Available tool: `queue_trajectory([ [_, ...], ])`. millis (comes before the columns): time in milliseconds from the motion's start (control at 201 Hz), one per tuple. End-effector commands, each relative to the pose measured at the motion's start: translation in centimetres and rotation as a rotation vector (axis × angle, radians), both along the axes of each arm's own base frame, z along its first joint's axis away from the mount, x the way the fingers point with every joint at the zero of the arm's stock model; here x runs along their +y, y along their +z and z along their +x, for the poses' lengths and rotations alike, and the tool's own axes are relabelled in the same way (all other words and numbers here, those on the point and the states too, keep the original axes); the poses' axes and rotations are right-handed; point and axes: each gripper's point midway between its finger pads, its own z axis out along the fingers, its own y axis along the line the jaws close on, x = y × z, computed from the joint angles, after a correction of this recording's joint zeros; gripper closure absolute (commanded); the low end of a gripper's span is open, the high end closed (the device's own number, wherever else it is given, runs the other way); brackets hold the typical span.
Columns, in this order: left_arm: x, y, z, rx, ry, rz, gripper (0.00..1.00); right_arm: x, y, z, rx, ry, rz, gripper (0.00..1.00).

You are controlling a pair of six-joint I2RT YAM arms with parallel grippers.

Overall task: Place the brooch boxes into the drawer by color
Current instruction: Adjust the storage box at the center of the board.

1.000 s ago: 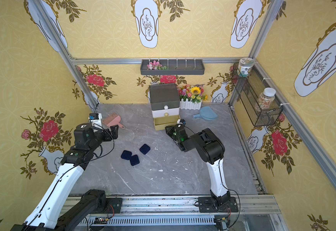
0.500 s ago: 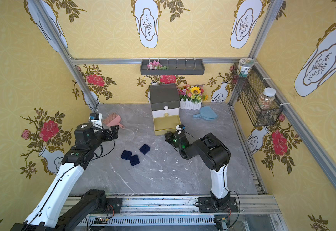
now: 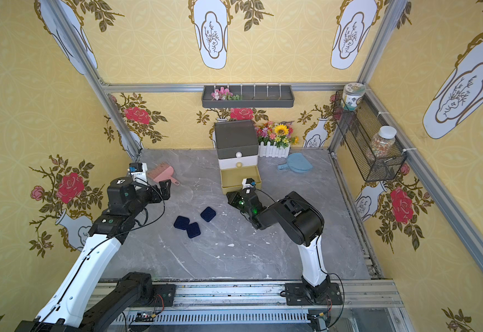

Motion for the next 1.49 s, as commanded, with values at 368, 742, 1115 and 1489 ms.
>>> queue_trajectory([
  [368, 0.1, 0.1, 0.1, -0.013, 0.000, 0.003, 0.00, -9.0, 6.5, -1.5, -0.063, -0.131, -0.266, 0.45],
  [742, 0.0, 0.4, 0.0, -0.022, 0.001, -0.004, 0.00, -19.2, 5.2, 3.8, 0.116, -0.178, -0.491, 1.00],
  [1115, 0.0, 0.1, 0.2, -0.012, 0.001, -0.010, 0.00, -19.3, 0.8, 7.0, 0.131, -0.151, -0.515, 1.00],
  [1489, -0.1, -0.1, 0.3, -0.005, -0.001, -0.009, 0.00, -17.0, 0.0, 9.1, 0.076, -0.099, -0.474, 1.00],
])
